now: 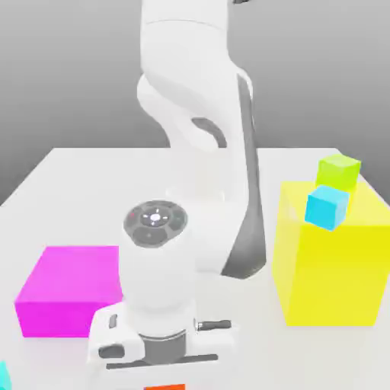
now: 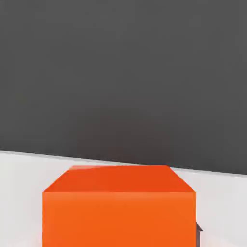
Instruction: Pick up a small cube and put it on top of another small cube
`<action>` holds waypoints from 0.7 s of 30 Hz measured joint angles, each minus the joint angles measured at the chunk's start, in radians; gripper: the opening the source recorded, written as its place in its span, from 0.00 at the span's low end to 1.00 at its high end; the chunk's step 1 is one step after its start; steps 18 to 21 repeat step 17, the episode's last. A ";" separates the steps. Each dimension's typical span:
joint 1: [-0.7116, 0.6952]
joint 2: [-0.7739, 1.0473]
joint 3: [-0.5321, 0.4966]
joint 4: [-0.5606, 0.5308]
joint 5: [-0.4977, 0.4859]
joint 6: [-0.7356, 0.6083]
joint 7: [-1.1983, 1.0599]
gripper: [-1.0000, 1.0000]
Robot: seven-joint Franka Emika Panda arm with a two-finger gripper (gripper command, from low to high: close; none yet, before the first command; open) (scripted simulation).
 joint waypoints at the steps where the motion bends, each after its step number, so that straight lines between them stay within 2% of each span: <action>1: 0.004 -0.033 -0.005 -0.007 -0.006 -0.026 0.005 0.00; 3: -0.006 -0.082 -0.027 -0.003 -0.009 -0.082 0.024 0.00; 10: -0.168 -0.059 -0.181 0.144 0.076 -0.222 0.151 0.00; 13: -0.242 0.042 -0.200 0.210 0.142 -0.196 0.170 0.00; 14: -0.254 0.072 -0.195 0.218 0.158 -0.175 0.165 1.00; 21: -0.254 0.072 -0.195 0.218 0.158 -0.175 0.165 1.00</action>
